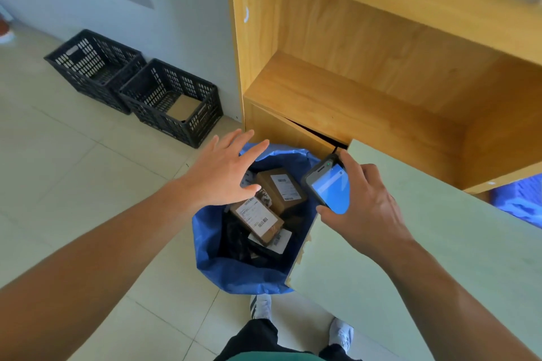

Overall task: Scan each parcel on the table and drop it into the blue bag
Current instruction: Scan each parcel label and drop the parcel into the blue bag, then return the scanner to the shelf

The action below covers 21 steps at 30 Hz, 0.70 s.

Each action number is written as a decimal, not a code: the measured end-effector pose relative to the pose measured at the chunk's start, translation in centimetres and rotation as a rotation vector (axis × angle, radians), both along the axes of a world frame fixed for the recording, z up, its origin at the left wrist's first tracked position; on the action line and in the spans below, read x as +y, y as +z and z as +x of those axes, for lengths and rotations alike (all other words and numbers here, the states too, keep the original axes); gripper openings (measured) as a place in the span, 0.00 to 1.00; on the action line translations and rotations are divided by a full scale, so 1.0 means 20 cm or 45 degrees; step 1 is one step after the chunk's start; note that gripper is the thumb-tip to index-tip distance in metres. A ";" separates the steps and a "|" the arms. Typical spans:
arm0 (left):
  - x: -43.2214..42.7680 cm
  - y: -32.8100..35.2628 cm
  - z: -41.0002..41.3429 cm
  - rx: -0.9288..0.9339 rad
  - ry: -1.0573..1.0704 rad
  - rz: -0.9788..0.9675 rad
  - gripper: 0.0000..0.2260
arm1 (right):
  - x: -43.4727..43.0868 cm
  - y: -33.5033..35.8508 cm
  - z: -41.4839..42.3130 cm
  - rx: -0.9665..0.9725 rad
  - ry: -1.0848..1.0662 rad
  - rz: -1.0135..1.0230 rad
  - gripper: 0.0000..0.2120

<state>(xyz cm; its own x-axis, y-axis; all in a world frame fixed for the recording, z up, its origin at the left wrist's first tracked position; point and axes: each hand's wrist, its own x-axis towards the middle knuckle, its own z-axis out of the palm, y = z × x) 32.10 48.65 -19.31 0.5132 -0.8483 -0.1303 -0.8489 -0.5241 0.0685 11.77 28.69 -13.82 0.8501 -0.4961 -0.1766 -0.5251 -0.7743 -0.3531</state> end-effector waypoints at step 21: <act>-1.39 0.75 -0.80 -0.094 -0.250 -0.475 0.37 | -1.07 0.53 -0.82 -0.344 -0.481 -0.150 0.47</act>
<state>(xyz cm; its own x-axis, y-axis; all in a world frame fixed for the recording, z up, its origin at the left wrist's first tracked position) 16.19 20.94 -4.23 0.3340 -0.9127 0.2354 -0.9398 -0.3031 0.1581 -4.66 7.35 -3.17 0.6142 -0.7826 0.1021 -0.6791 -0.5899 -0.4368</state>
